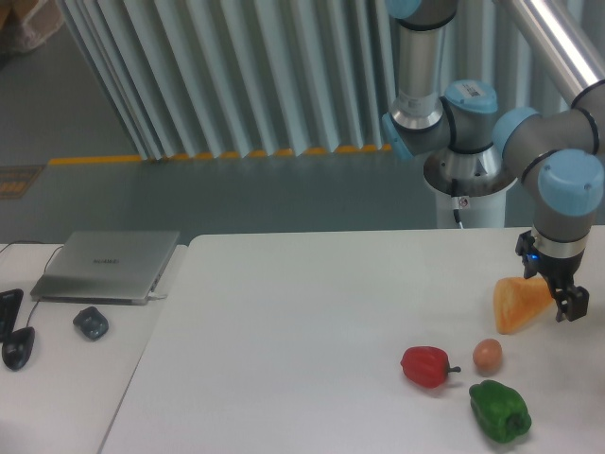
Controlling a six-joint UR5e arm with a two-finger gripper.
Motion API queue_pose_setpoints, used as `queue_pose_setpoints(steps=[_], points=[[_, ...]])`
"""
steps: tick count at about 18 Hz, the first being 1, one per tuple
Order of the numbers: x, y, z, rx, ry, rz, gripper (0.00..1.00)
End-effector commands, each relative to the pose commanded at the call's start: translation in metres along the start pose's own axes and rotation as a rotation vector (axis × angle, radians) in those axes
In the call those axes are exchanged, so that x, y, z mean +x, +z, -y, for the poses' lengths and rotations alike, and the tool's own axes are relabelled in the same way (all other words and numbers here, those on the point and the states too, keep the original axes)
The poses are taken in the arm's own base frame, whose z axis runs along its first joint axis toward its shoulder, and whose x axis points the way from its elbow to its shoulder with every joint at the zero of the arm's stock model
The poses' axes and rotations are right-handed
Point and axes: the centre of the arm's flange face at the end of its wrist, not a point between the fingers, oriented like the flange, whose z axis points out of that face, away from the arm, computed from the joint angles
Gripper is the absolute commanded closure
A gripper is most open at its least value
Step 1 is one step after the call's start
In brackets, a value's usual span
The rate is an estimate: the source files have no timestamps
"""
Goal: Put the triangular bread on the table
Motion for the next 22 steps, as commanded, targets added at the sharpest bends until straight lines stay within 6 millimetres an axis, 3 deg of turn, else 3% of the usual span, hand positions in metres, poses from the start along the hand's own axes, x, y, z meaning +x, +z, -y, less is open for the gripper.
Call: queue_pose_setpoints(steps=[7,14,22], points=[[-0.019,-0.04,0.0,0.009,0.01,0.09,0.0],[-0.028,-0.047,-0.004,0.013,0.004,0.155,0.0],[-0.03,-0.037,-0.003,0.012,0.021,0.153,0.0]])
